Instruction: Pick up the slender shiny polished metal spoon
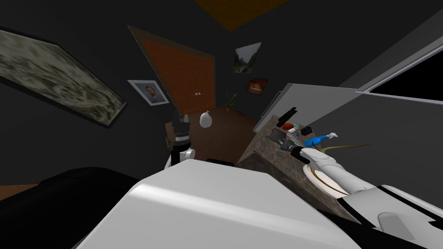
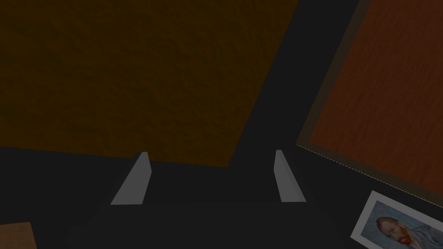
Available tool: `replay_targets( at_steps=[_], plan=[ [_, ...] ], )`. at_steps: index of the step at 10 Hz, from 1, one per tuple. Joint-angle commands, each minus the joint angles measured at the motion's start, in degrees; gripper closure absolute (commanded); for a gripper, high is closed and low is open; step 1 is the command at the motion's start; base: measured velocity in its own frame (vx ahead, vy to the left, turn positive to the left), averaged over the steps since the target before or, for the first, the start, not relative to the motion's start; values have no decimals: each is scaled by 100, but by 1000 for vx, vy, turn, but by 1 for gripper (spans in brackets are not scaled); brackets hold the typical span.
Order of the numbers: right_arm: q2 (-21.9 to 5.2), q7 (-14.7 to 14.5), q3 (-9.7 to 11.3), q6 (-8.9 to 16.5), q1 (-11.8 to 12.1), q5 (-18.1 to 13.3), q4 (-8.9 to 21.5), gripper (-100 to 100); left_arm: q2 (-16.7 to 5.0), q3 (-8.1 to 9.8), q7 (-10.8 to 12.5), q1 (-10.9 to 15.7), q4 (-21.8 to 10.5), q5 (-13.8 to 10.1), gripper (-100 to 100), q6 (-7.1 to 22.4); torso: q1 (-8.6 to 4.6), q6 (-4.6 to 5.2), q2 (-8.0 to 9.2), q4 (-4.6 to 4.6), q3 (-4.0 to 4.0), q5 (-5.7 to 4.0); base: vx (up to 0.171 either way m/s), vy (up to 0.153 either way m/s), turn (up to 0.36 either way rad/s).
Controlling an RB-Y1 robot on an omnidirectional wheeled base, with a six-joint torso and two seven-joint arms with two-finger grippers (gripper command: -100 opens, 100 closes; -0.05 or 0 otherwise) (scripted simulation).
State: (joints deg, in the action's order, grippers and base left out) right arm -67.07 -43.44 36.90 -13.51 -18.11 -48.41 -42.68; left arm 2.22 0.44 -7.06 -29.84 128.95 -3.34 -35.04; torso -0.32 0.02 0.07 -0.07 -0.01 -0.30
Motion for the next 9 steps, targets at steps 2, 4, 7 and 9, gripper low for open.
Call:
replay_targets(
  at_steps=[2, 4, 7, 9],
  plan=[
    [-1, 1, 0, 0, 2, 0, -2, 100, 0, 0, 0, 0, 0, 0, 0, 0, -1, 0, -5, -1, -3, 0, 0, 0, 0],
    [-2, 3, -3, 3, 0, 2, -1, 100, 0, 0, 0, 0, 0, 0, 0, 0, -2, -3, -12, -5, -8, -1, 0, 0, 0],
    [-56, -106, -290, -22, 286, -27, -288, 100, 0, 0, 0, 0, 0, 0, 0, 0, -3, -3, -14, -6, -10, -1, 30, 0, -60],
    [-113, -178, -590, 0, 586, -62, -522, 100, 0, 0, 0, -2, 0, 0, 0, 0, -4, 0, -50, -15, -31, -2, 150, -6, -147]
  ],
)
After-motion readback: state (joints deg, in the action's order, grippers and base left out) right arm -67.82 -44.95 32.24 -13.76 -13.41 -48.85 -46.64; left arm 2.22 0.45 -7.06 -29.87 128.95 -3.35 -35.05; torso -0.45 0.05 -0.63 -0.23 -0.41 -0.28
